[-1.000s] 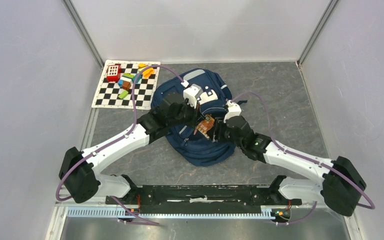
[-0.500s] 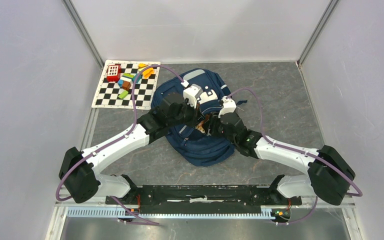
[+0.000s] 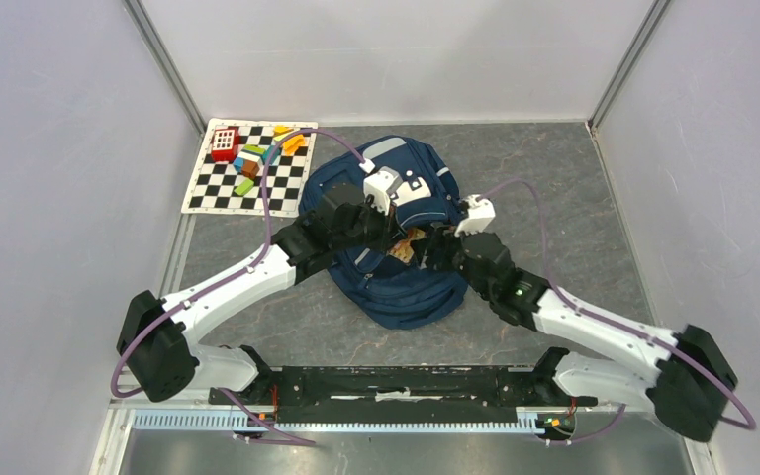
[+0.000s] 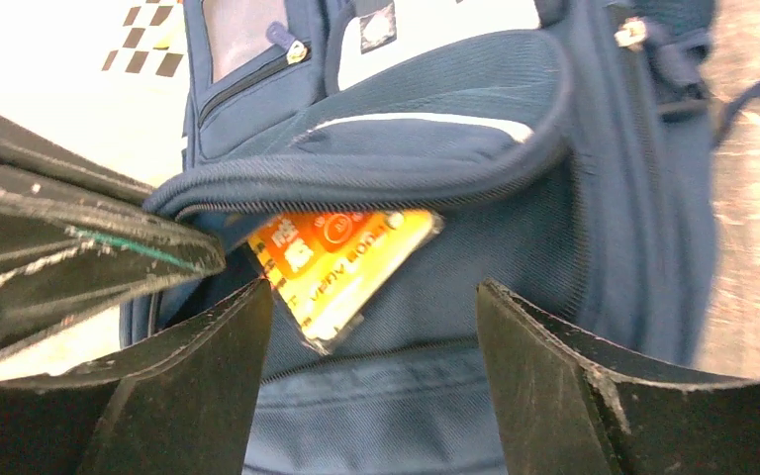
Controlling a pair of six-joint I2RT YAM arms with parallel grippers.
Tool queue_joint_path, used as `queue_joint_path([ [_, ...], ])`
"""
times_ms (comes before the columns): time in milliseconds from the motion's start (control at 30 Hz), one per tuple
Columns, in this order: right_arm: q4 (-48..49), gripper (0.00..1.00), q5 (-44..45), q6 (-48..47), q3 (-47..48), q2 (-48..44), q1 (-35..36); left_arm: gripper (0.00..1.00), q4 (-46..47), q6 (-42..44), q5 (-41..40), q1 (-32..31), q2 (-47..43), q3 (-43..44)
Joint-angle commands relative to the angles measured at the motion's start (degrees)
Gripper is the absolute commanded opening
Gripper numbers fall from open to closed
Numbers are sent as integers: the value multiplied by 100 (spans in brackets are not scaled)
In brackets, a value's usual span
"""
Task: Pack the student bag
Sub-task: Place the stationery in the student bag.
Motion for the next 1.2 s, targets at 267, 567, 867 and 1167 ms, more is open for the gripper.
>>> queue_joint_path([
  [267, -1618, 90, 762, -275, -758, -2428, 0, 79, 211, 29, 744, 9, 33, 512],
  [567, -1990, 91, 289, -1571, 91, -2411, 0, 100, -810, -1243, 633, 894, -1186, -115],
  [867, -986, 83, 242, -22, -237, -1960, 1048, 100, -358, -2671, 653, 1748, -2110, -1840],
  [1167, 590, 63, 2017, 858, -707, -876, 3105, 90, 520, -3391, 1133, 2117, -2244, -2608],
])
